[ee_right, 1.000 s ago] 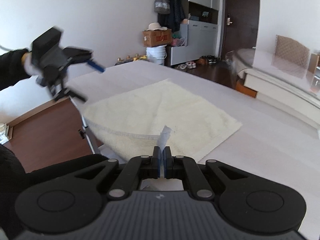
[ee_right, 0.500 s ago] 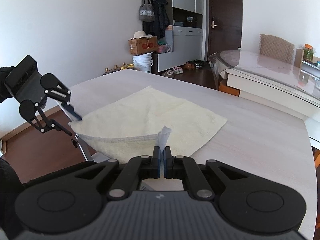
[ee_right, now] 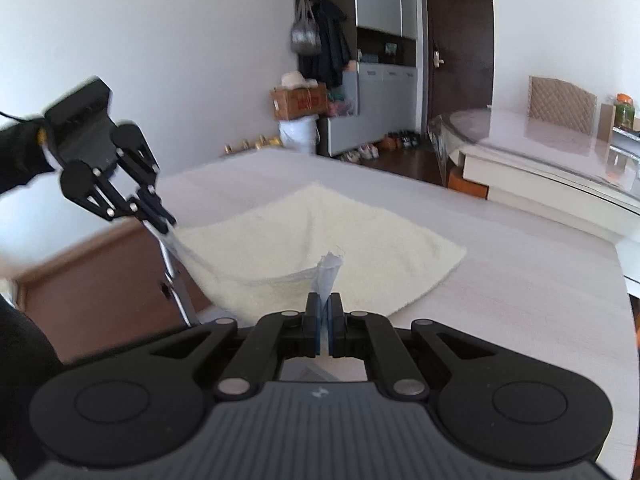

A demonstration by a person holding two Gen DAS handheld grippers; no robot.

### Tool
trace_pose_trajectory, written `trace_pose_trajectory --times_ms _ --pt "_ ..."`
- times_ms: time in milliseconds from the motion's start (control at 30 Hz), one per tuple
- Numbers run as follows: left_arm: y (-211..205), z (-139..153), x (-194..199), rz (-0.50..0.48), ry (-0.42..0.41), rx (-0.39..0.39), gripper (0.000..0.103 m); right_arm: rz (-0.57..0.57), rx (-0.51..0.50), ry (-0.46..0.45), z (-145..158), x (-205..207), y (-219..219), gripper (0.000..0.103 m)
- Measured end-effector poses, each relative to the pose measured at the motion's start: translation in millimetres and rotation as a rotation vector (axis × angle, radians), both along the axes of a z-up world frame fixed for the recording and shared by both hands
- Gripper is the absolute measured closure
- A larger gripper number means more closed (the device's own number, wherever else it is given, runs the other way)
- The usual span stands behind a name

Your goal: Fold towel

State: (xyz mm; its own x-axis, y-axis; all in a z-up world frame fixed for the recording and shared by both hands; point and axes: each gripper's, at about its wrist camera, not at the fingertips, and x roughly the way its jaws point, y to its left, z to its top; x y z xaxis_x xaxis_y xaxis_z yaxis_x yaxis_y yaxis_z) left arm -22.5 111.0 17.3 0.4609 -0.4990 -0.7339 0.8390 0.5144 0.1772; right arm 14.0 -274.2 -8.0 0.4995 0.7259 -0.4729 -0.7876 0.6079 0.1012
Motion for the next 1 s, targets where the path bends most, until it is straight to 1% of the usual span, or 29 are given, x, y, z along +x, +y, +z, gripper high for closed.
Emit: trace_pose_trajectory --times_ms 67,200,267,333,400,500,633,767,1000 --pt "7.7 6.0 11.7 0.044 0.016 -0.042 0.097 -0.026 0.049 0.003 2.8 8.1 -5.9 0.099" --pt "22.0 16.3 53.5 0.203 0.066 -0.133 0.097 -0.068 0.104 -0.004 4.8 24.1 -10.1 0.099" --pt "24.6 19.1 65.7 0.228 0.078 -0.158 0.097 -0.087 0.131 -0.001 4.4 35.1 -9.5 0.099" --pt "26.1 21.0 86.8 0.270 0.081 -0.169 0.097 -0.122 0.158 0.017 2.9 52.2 -7.2 0.099" --pt "24.7 22.4 105.2 0.302 0.074 -0.153 0.097 -0.147 0.168 0.028 0.7 64.6 -5.2 0.099" --pt "24.5 20.9 137.0 0.348 0.087 -0.140 0.097 -0.180 0.169 0.059 -4.4 87.6 1.1 0.099" --pt "22.0 16.7 166.8 0.368 0.105 -0.123 0.097 -0.239 0.146 0.117 -15.1 120.9 12.2 0.099" --pt "18.9 10.8 186.8 0.383 0.115 -0.110 0.097 -0.282 0.119 0.168 -23.9 146.1 20.7 0.099" --pt "14.2 -13.1 212.9 0.424 0.137 -0.068 0.097 -0.326 0.074 0.221 -38.3 170.5 30.1 0.098"
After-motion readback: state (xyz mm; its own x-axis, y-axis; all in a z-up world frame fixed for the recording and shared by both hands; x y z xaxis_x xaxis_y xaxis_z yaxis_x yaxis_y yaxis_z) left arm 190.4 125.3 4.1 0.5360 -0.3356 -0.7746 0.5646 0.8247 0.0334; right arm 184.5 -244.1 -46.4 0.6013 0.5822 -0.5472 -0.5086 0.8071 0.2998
